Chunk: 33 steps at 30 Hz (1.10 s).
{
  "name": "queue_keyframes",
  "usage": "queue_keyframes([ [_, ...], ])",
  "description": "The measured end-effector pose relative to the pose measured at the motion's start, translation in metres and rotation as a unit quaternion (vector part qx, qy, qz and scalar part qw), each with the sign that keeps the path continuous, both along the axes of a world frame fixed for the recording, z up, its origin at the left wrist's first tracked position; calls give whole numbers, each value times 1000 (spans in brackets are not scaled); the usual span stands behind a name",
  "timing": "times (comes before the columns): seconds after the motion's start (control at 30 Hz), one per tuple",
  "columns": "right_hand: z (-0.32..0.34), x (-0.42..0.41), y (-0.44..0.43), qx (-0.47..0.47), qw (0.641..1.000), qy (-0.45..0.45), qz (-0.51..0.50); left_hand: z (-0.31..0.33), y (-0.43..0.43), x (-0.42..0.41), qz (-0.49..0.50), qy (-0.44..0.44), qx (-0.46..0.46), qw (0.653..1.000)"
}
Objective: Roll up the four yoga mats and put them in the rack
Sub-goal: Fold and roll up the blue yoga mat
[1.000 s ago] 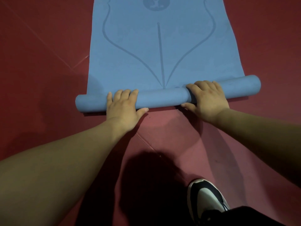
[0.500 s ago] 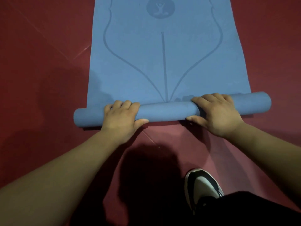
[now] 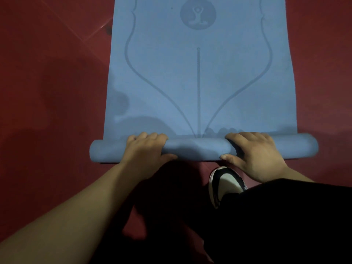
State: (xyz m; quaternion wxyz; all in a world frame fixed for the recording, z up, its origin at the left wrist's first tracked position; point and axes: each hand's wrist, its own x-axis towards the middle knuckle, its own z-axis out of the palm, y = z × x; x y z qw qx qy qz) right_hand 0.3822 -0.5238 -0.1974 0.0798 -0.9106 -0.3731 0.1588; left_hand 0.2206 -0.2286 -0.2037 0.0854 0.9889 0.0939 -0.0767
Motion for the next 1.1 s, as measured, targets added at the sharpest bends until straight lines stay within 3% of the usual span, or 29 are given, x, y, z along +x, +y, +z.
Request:
queue_keyframes([
  [0.17, -11, -18, -7, 24, 999, -28, -36, -1, -7, 0, 9, 68, 4, 998],
  [0.3, -13, -6, -3, 8, 999, -2, -32, -2, -4, 4, 13, 94, -13, 995],
  [0.47, -11, 15, 7, -17, 999, 46, -14, -7, -3, 6, 25, -7, -15, 1000],
  [0.57, -11, 25, 11, -19, 997, 68, -15, -8, -17, 1, 86, -68, -8, 994],
  [0.7, -9, 27, 15, -26, 997, 66, -6, -14, -27, -4, 139, -75, -44, 986],
  [0.9, -9, 0, 5, 14, 998, -51, -35, -16, -12, 12, 156, -55, -101, 981],
  [1.1, -11, 17, 9, -13, 999, -27, -13, -9, -10, 21, 158, -21, -94, 983],
])
